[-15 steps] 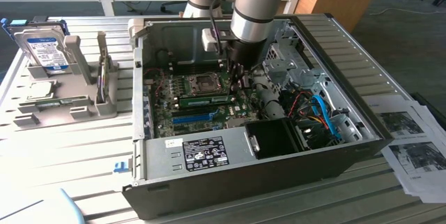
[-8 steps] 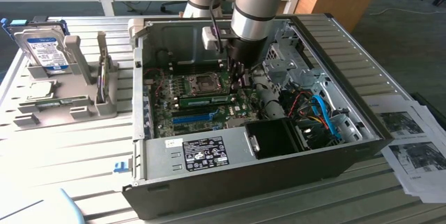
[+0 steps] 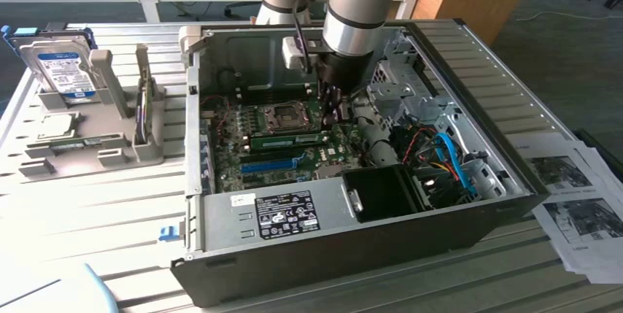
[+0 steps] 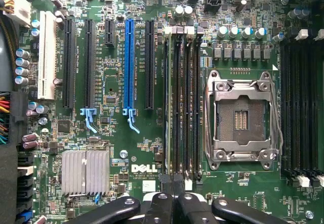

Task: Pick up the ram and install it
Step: 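Press down the ram until it locks into place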

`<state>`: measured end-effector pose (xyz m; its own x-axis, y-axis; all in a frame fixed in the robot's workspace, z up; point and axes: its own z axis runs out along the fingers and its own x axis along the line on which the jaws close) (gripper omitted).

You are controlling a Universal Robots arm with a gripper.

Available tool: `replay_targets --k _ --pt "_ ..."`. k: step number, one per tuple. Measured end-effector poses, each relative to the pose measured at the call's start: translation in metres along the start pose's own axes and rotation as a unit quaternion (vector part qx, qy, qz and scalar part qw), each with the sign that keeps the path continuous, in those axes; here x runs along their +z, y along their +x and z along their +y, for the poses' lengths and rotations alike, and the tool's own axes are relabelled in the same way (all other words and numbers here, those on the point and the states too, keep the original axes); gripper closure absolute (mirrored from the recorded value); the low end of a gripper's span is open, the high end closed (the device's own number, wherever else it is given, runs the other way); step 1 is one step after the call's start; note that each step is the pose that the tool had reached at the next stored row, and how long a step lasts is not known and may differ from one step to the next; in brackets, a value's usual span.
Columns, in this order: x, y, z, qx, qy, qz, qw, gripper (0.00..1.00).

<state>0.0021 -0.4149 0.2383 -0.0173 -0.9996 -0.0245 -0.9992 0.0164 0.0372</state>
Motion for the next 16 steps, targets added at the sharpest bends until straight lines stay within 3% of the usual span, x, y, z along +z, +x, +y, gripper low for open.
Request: replay_targets --k 16 --pt "0.0012 0.001 0.0310 0.000 0.0000 0.0000 1.0000 0.91"
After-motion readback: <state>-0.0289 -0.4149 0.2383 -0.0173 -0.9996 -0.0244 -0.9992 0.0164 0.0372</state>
